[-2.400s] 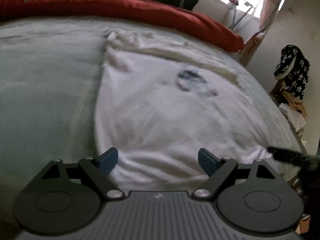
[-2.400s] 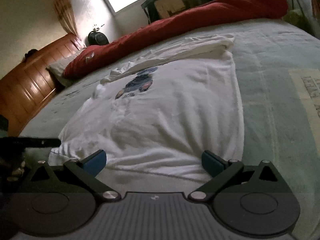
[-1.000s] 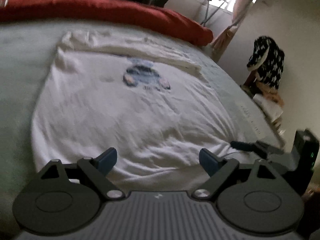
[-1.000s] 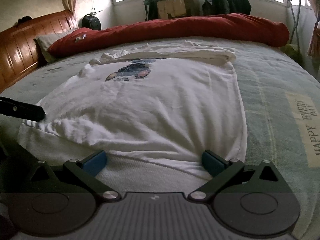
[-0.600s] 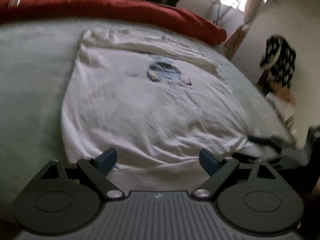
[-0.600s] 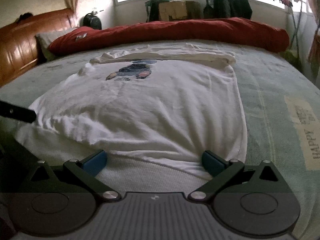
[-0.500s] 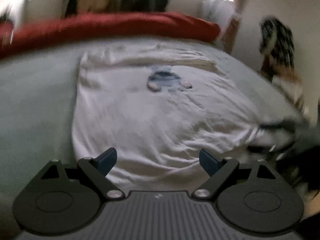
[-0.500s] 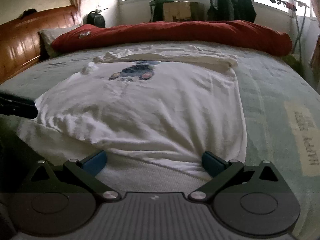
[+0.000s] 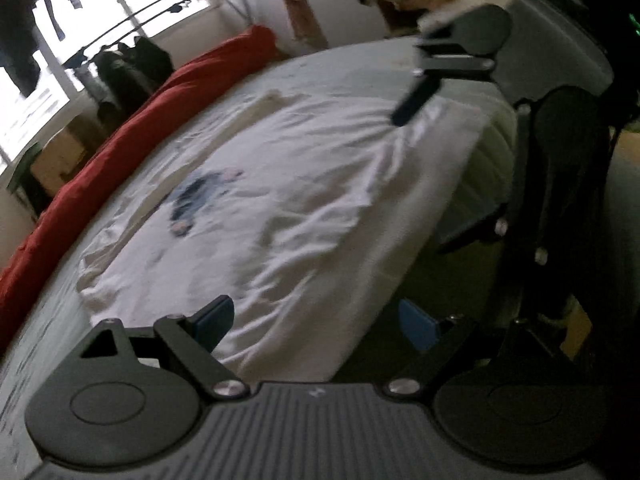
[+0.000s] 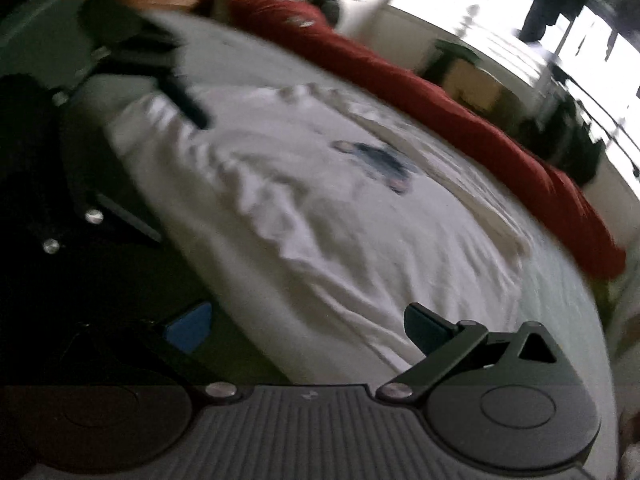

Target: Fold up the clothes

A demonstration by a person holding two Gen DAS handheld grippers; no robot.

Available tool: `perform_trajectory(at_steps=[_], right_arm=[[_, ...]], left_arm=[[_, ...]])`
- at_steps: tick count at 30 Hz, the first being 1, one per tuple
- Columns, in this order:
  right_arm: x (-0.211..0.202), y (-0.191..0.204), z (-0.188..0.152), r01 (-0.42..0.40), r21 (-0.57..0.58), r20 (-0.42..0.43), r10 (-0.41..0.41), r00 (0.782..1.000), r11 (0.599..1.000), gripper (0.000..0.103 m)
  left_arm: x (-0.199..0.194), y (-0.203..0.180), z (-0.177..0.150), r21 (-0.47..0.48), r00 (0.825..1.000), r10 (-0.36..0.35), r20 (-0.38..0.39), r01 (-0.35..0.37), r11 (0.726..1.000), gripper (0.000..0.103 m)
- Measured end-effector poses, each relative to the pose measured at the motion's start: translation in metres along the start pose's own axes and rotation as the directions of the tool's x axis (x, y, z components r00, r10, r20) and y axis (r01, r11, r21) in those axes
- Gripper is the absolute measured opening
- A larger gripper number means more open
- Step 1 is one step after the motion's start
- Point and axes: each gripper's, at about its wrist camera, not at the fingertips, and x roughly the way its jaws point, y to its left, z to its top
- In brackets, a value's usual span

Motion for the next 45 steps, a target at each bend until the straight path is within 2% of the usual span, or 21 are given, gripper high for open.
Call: perform_trajectory(at_steps=[3, 7, 12, 15, 18, 21, 24, 30, 34, 37, 39, 43, 45], right_arm=[[0.006, 0.014, 0.004, 0.056, -0.103, 0.001, -0.056, 0.998, 0.993, 0.103], [0.002, 0.018, 0.013, 0.135, -0.168, 0.03, -0.132, 0.991, 0.976, 0.103], [-0.001, 0.005, 0.022, 0.212, -0.118, 0.065, -0.205, 0.977, 0.97, 0.103], [-0.008, -0.004, 0.026, 0.229, -0.067, 0.091, -0.223, 0.971, 0.971, 0.103], [-0.014, -0.009, 0.028, 0.219, -0.038, 0.093, -0.215, 0.972, 0.975, 0.103], [-0.016, -0.004, 0.026, 0.187, -0.051, 0.099, -0.182, 0.978, 0.981, 0.103], [-0.01, 0.006, 0.029, 0.17, -0.083, 0.101, -0.161, 0.982, 0.982, 0.103], [0.016, 0.031, 0.037, 0.235, -0.162, 0.104, -0.22, 0.97, 0.958, 0.103], [0.027, 0.041, 0.044, 0.28, -0.201, 0.12, -0.26, 0.958, 0.939, 0.103], [0.027, 0.036, 0.035, 0.321, -0.235, 0.112, -0.303, 0.946, 0.917, 0.103], [0.025, 0.029, 0.024, 0.357, -0.257, 0.093, -0.345, 0.934, 0.898, 0.103], [0.018, 0.006, -0.003, 0.411, -0.257, 0.041, -0.415, 0.909, 0.875, 0.103], [0.017, 0.003, -0.003, 0.41, -0.238, 0.036, -0.414, 0.91, 0.881, 0.103]], left_arm=[[0.005, -0.006, 0.001, 0.031, 1.0, 0.024, -0.009, -0.024, 0.999, 0.089], [0.004, -0.005, 0.003, 0.017, 1.0, 0.028, -0.004, -0.028, 0.999, 0.089], [0.004, -0.002, 0.007, 0.016, 0.998, 0.056, 0.012, -0.056, 0.998, 0.089], [0.003, 0.006, 0.009, 0.009, 0.994, 0.11, 0.025, -0.111, 0.994, 0.089], [0.001, 0.022, 0.011, -0.041, 0.988, 0.153, 0.022, -0.152, 0.988, 0.089], [0.0, 0.032, 0.012, -0.071, 0.99, 0.141, 0.026, -0.139, 0.988, 0.09], [-0.001, 0.03, 0.013, -0.056, 0.988, 0.149, 0.032, -0.147, 0.988, 0.09], [0.004, 0.026, 0.011, -0.034, 0.989, 0.143, 0.024, -0.143, 0.989, 0.09], [0.01, 0.017, 0.01, 0.031, 0.983, 0.184, 0.016, -0.185, 0.982, 0.091], [0.011, 0.012, 0.0, 0.125, 0.97, 0.242, 0.012, -0.242, 0.962, 0.091], [0.009, 0.014, -0.009, 0.153, 0.962, 0.273, 0.008, -0.271, 0.95, 0.091], [0.007, 0.021, -0.02, 0.15, 0.954, 0.298, -0.006, -0.294, 0.944, 0.092], [0.012, 0.021, -0.014, 0.156, 0.954, 0.3, -0.008, -0.295, 0.943, 0.092]])
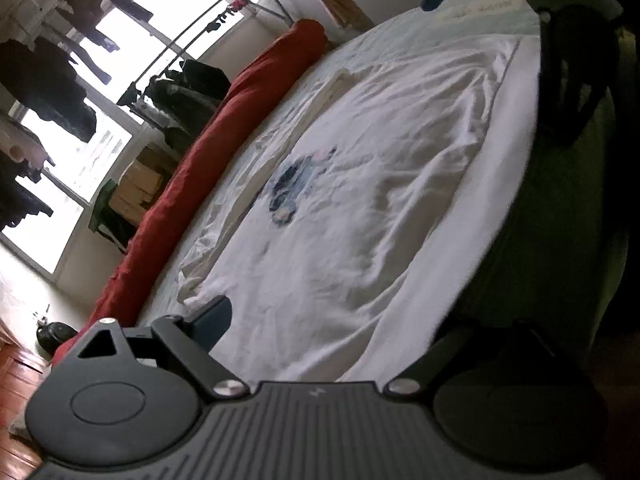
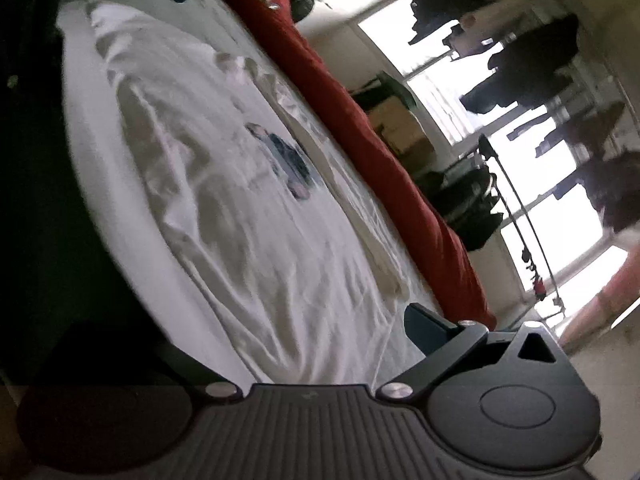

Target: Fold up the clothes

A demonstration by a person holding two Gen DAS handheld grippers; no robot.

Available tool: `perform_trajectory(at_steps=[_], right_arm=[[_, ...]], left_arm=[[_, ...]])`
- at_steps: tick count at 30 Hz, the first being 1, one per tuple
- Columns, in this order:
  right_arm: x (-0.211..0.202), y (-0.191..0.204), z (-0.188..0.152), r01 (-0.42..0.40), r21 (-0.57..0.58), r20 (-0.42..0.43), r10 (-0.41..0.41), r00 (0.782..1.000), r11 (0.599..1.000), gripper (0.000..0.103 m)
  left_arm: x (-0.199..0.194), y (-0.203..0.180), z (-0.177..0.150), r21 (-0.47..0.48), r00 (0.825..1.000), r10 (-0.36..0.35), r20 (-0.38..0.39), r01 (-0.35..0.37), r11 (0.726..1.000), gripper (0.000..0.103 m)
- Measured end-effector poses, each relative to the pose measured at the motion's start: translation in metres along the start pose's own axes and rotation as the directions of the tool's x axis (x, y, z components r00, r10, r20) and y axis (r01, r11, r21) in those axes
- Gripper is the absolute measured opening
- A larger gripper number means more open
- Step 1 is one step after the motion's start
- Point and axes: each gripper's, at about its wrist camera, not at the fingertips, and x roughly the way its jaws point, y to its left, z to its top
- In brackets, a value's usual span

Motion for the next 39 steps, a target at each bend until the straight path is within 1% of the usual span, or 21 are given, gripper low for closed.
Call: perform_trajectory(at_steps=[3, 6, 8, 10, 14, 16, 18, 19, 21, 22, 25, 28, 30, 32, 35, 37, 39], right_arm=[[0.004, 0.013, 0.016, -0.002, -0.029, 0.032, 0.003, 0.999, 1.0, 0.103], [0.008, 0.025, 0.033, -0.025, -0.044, 0.063, 0.027, 0.998, 0.999, 0.103], [0.01, 0.025, 0.032, -0.027, -0.048, 0.058, 0.03, 0.998, 0.998, 0.103], [0.009, 0.017, 0.024, -0.022, -0.032, 0.042, 0.023, 0.999, 0.999, 0.103], [0.01, 0.001, 0.0, 0.022, -0.025, -0.01, -0.023, 1.0, 0.999, 0.103], [0.013, -0.003, 0.0, 0.024, -0.013, -0.02, -0.024, 1.0, 1.0, 0.103], [0.017, 0.003, 0.008, 0.037, -0.034, -0.023, -0.037, 0.999, 0.999, 0.103], [0.017, 0.008, 0.013, 0.039, -0.048, -0.011, -0.04, 0.999, 0.998, 0.103], [0.018, 0.017, 0.021, 0.043, -0.072, 0.01, -0.043, 0.999, 0.996, 0.103], [0.017, 0.016, 0.02, 0.039, -0.06, 0.01, -0.038, 0.999, 0.997, 0.103], [0.016, 0.008, 0.01, 0.023, -0.009, -0.005, -0.023, 1.0, 1.0, 0.103], [0.017, -0.001, 0.0, 0.026, -0.009, -0.02, -0.027, 0.999, 1.0, 0.103], [0.019, -0.004, -0.001, 0.023, -0.023, -0.025, -0.024, 0.999, 0.999, 0.103], [0.024, -0.001, 0.005, 0.037, -0.052, -0.032, -0.039, 0.999, 0.998, 0.103], [0.026, 0.007, 0.014, 0.049, -0.072, -0.013, -0.05, 0.999, 0.996, 0.103], [0.024, 0.009, 0.012, 0.054, -0.078, -0.003, -0.055, 0.999, 0.995, 0.103], [0.023, 0.005, 0.007, 0.049, -0.063, -0.01, -0.05, 0.999, 0.997, 0.103]], left_arm=[[0.006, -0.011, 0.017, 0.042, 1.0, 0.01, 0.02, -0.011, 0.999, 0.092], [0.01, -0.018, 0.023, 0.091, 1.0, 0.006, 0.023, -0.008, 0.996, 0.092], [0.008, -0.016, 0.018, 0.099, 1.0, 0.005, 0.026, -0.008, 0.995, 0.092], [0.005, -0.012, 0.009, 0.101, 1.0, 0.013, 0.029, -0.015, 0.995, 0.092], [0.002, -0.007, -0.005, 0.106, 0.999, 0.025, 0.04, -0.029, 0.994, 0.093], [0.005, -0.01, 0.002, 0.131, 0.998, 0.032, 0.045, -0.037, 0.991, 0.094], [0.008, -0.015, 0.01, 0.161, 0.998, 0.04, 0.049, -0.047, 0.986, 0.094], [0.011, -0.018, 0.014, 0.171, 0.998, 0.037, 0.053, -0.045, 0.984, 0.094], [0.013, -0.021, 0.015, 0.169, 0.998, 0.036, 0.056, -0.045, 0.985, 0.094], [0.013, -0.021, 0.015, 0.166, 0.998, 0.036, 0.058, -0.046, 0.985, 0.094], [0.008, -0.015, 0.005, 0.112, 0.998, 0.037, 0.041, -0.041, 0.993, 0.094], [0.007, -0.01, -0.004, 0.087, 0.998, 0.049, 0.032, -0.052, 0.995, 0.095], [0.008, -0.009, -0.002, 0.071, 0.999, 0.048, 0.018, -0.049, 0.996, 0.095], [0.01, -0.012, 0.003, 0.095, 0.998, 0.058, 0.012, -0.059, 0.994, 0.095], [0.012, -0.017, 0.006, 0.132, 0.997, 0.075, 0.017, -0.076, 0.988, 0.095], [0.01, -0.014, 0.002, 0.12, 0.997, 0.077, 0.018, -0.079, 0.99, 0.095], [0.01, -0.012, -0.003, 0.105, 0.996, 0.083, 0.012, -0.084, 0.991, 0.095]])
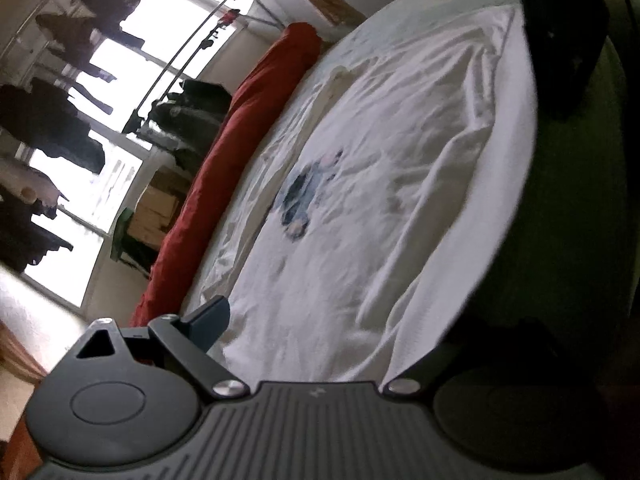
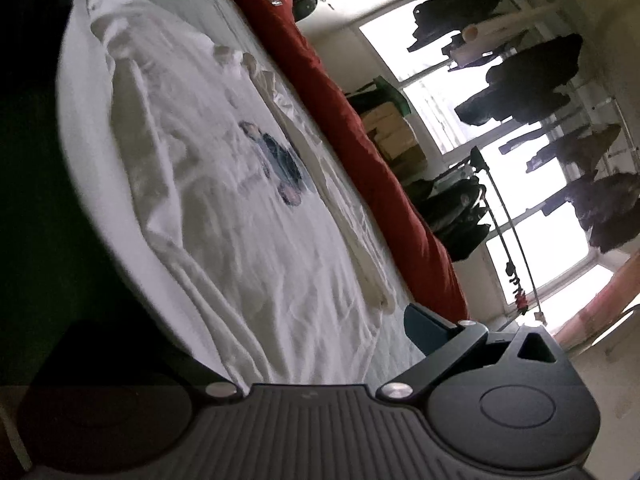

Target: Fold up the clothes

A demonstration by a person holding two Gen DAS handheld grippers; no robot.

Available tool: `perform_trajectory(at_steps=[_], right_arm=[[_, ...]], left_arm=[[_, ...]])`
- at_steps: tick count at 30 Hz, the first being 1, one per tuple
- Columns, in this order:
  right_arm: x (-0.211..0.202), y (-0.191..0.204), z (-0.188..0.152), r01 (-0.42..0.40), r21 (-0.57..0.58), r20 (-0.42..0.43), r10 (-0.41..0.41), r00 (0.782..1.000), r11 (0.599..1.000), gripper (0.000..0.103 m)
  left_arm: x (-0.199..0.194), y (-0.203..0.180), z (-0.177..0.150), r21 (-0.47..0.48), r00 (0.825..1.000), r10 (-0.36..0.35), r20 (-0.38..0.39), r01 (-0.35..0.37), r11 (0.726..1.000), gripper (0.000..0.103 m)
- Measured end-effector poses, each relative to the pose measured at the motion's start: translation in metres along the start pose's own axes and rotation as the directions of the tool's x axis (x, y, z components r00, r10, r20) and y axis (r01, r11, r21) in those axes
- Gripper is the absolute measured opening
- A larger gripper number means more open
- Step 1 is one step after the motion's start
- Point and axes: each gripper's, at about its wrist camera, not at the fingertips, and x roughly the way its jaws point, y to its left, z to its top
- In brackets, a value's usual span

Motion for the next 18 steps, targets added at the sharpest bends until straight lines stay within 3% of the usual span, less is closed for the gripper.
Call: perform_trajectory(at_steps=[8, 13, 18], right_arm=[[-0.001, 0.008, 0.007, 0.02, -0.03, 0.024, -0.02, 1.0, 0.999, 0.103], [-0.003, -0.002, -0.009, 0.079, -0.001, 0.001, -0.079, 0.997, 0.997, 0.103], [-0.004, -0.004, -0.005, 0.132, -0.007, 0.034, -0.132, 0.991, 0.991, 0.103]], left_arm=[[0.007, -0.002, 0.01, 0.025, 1.0, 0.027, 0.012, -0.027, 0.999, 0.095], [0.004, 0.0, -0.002, 0.001, 0.998, 0.064, 0.003, -0.064, 0.998, 0.095], [0.001, 0.0, -0.001, 0.006, 0.992, 0.119, 0.035, -0.119, 0.993, 0.093]])
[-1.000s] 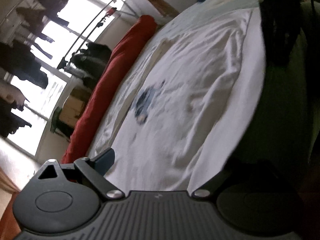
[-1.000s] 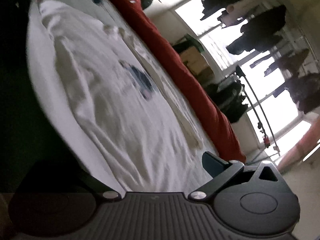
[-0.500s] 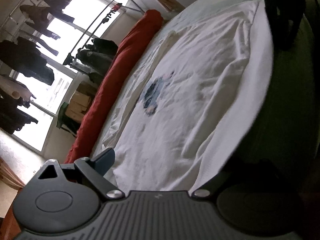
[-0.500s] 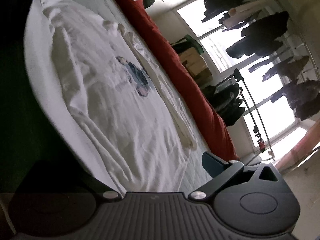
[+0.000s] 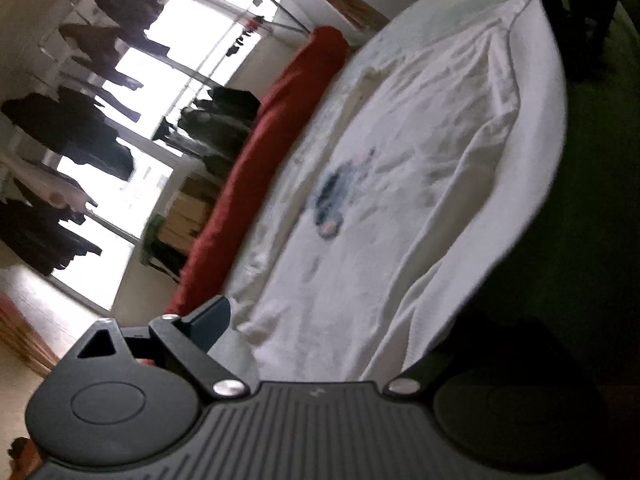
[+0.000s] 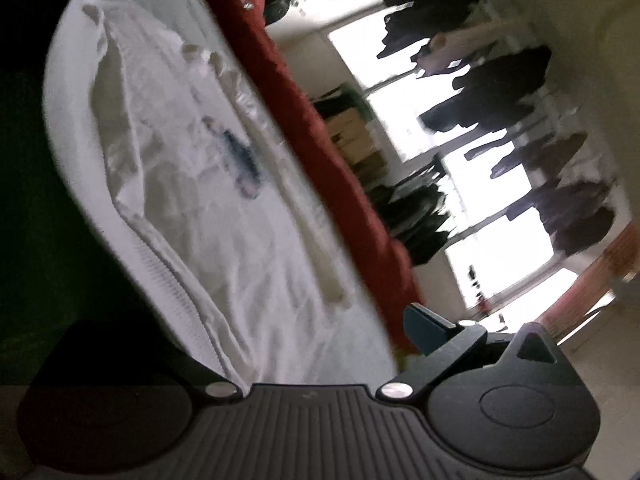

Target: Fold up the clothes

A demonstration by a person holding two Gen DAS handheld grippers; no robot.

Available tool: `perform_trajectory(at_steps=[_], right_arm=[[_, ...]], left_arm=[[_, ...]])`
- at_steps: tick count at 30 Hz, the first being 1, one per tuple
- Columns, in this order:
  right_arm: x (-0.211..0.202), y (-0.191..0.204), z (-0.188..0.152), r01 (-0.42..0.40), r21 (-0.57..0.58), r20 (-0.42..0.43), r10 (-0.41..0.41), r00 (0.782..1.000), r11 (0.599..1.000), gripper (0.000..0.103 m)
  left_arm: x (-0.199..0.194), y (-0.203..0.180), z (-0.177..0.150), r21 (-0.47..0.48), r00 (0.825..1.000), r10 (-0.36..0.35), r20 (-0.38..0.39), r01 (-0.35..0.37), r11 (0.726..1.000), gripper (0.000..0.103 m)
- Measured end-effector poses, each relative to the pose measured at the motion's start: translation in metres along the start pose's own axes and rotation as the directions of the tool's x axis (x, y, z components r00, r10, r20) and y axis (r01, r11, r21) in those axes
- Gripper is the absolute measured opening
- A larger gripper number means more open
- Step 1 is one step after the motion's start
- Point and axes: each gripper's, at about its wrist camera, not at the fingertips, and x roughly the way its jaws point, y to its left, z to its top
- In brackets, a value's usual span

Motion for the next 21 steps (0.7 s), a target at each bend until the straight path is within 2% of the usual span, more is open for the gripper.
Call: perform_trajectory(at_steps=[3, 5, 8, 10, 12, 13, 14, 16, 17, 18, 21], right_arm=[[0.001, -0.001, 0.004, 0.031, -0.001, 0.019, -0.031, 0.999, 1.0, 0.102], [0.003, -0.001, 0.005, 0.017, 0.002, 0.018, -0.017, 1.0, 1.0, 0.098], [0.003, 0.001, 0.006, 0.0, -0.011, 0.014, 0.0, 1.0, 1.0, 0.091], [0.004, 0.001, 0.007, -0.032, -0.014, 0.006, 0.032, 0.999, 0.999, 0.088], [0.005, 0.0, 0.009, -0.07, -0.01, -0.003, 0.07, 0.998, 0.998, 0.074], [0.006, -0.001, 0.009, -0.089, -0.006, -0.008, 0.089, 0.996, 0.996, 0.071], [0.007, -0.001, 0.009, -0.105, -0.005, -0.011, 0.105, 0.994, 0.994, 0.061], [0.006, 0.0, 0.009, -0.142, 0.005, -0.018, 0.142, 0.99, 0.99, 0.044], [0.006, -0.001, 0.01, -0.164, 0.013, -0.021, 0.164, 0.986, 0.986, 0.029], [0.006, -0.001, 0.011, -0.184, 0.019, -0.024, 0.184, 0.983, 0.983, 0.018], [0.006, 0.002, 0.012, -0.208, 0.019, -0.028, 0.208, 0.978, 0.978, 0.016]], left_arm=[[0.001, 0.005, 0.0, -0.026, 1.0, 0.0, 0.001, 0.0, 1.0, 0.092], [0.001, 0.006, 0.0, -0.035, 1.0, 0.0, 0.001, 0.0, 0.999, 0.09], [0.0, 0.006, 0.0, -0.034, 1.0, -0.008, 0.001, 0.008, 0.999, 0.082], [0.002, 0.005, 0.0, -0.027, 1.0, -0.028, -0.005, 0.028, 0.999, 0.072], [0.003, 0.005, 0.0, -0.023, 0.999, -0.044, -0.009, 0.044, 0.999, 0.069], [0.003, 0.005, 0.0, -0.023, 0.999, -0.048, -0.008, 0.048, 0.999, 0.062], [0.003, 0.005, 0.0, -0.028, 0.998, -0.058, -0.011, 0.058, 0.998, 0.057], [0.004, 0.004, 0.001, -0.039, 0.996, -0.083, -0.018, 0.082, 0.996, 0.032], [0.004, 0.004, 0.002, -0.044, 0.995, -0.097, -0.022, 0.096, 0.994, 0.029], [0.004, 0.002, 0.002, -0.037, 0.994, -0.108, -0.025, 0.107, 0.994, 0.026], [0.005, 0.001, 0.002, -0.023, 0.992, -0.122, -0.03, 0.121, 0.992, 0.019]])
